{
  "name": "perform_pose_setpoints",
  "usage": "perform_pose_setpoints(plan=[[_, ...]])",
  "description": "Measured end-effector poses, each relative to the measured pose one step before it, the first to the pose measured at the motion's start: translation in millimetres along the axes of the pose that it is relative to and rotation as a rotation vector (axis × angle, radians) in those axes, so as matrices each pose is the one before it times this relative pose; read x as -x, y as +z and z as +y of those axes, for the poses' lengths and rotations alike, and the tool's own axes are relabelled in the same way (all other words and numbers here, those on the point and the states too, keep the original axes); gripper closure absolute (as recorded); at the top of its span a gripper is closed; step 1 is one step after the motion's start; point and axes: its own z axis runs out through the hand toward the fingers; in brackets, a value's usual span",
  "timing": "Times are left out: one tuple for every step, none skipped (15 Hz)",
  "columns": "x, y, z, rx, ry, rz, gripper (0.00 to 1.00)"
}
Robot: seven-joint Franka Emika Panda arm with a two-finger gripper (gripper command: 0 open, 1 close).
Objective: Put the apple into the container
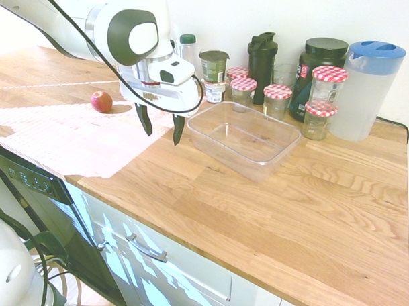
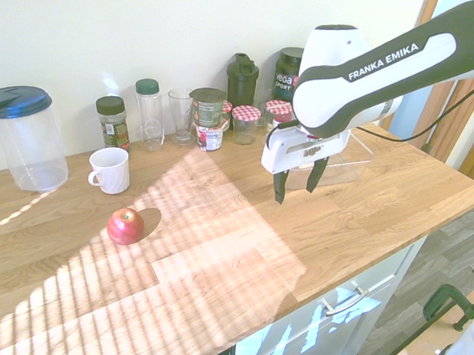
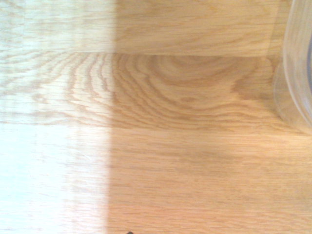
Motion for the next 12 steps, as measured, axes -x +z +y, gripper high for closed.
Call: perform_pose_setpoints(plan=[[-0.17, 0.34, -0.17, -0.00075, 0.00169, 0.0006, 0.0], [-0.14, -1.28, -1.12, -0.00762, 0.00208, 0.00709, 0.0], [2.81, -4.59, -4.72, -0.01632, -0.00786, 0.00831, 0.0], [8.13, -10.87, -11.63, -0.02975, -0.0285, 0.00576, 0.0], [14.82, -16.98, -19.21, -0.03864, -0.05258, 0.00727, 0.0], [21.0, -16.64, -23.86, -0.03235, -0.0587, 0.00949, 0.0], [22.07, -13.93, -25.33, -0.02685, -0.06492, 0.01237, 0.0], [23.26, -9.68, -27.42, -0.02095, -0.07323, 0.01348, 0.0], [19.71, -3.1, -26.48, -0.01729, -0.06959, 0.00817, 0.0], [16.48, 2.69, -26.79, -0.01404, -0.06504, -0.00074, 0.0], [12.51, 7.3, -26.26, -0.00931, -0.06094, -0.00531, 0.0], [5.52, 10.81, -22.49, -0.00356, -0.04962, -0.0052, 0.0]])
